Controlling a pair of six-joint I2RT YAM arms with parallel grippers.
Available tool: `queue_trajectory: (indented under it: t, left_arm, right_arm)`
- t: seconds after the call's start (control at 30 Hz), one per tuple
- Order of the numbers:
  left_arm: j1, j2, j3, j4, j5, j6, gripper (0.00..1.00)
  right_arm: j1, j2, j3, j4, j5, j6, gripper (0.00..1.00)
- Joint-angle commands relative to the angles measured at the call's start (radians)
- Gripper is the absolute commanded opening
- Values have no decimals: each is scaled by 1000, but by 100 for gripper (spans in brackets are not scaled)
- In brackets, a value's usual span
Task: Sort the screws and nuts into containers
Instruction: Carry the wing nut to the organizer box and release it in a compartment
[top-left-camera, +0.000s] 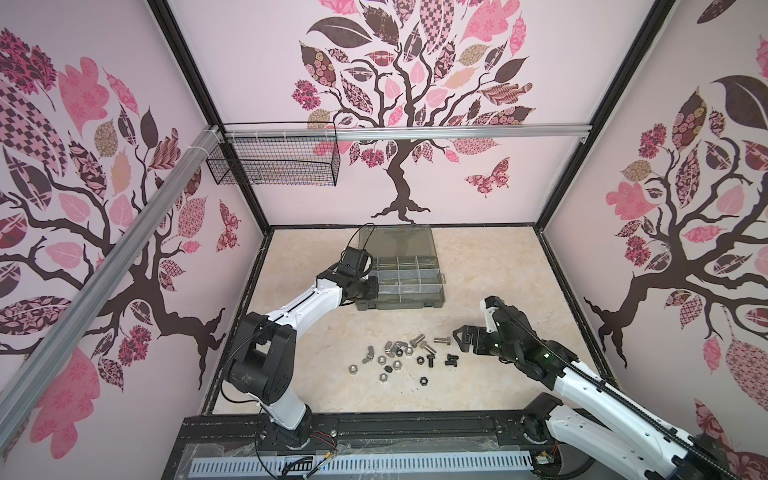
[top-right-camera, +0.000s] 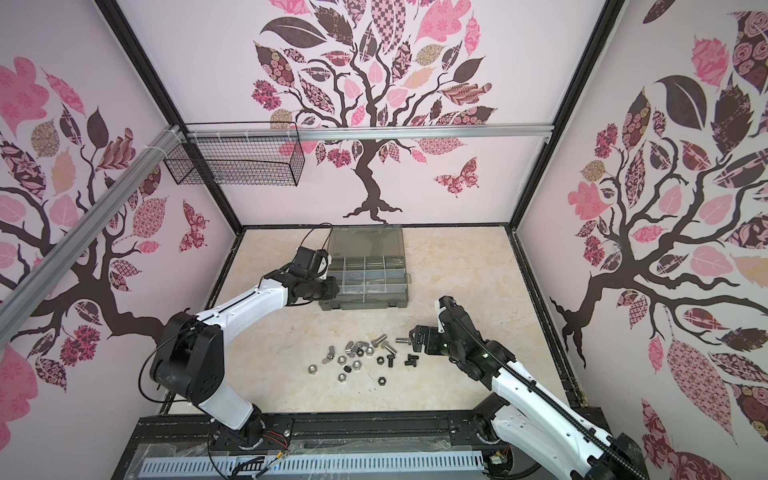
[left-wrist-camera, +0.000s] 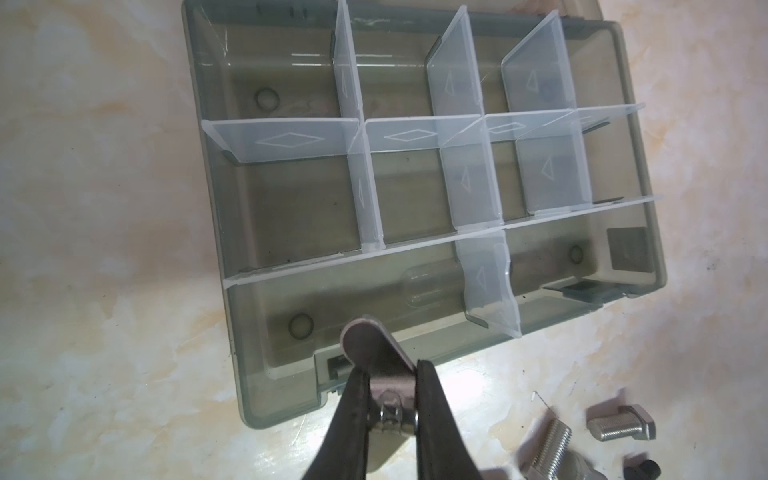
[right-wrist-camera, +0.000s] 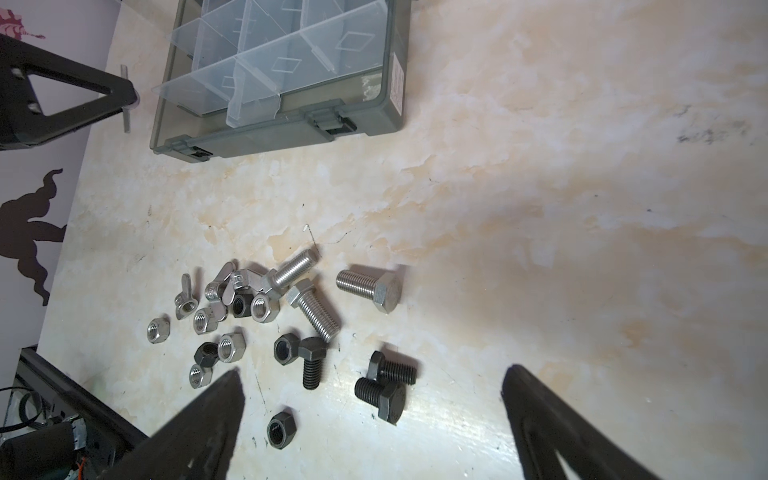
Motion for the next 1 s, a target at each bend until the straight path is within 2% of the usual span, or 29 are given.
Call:
queue_trajectory:
  t: [0.0,0.37,0.53,0.73,0.97]
  left_arm:
    - [10,20,50,-2,18,31,10]
    - [14,67,68,5,34,37,12]
    - [15,69,62,12,34,33,23]
    - [23,73,57,15,35,26,31]
    - [34,20,21,19,38,9,33]
  right_arm:
    - [3,-17,33,-26,23,10,100]
    - [4,-11,31,-24,23,17,100]
    - [3,-13,32,-32,24,17,99]
    - [3,-15,35,-35,24,20,99]
    - [4,0,45,-32,21,10,100]
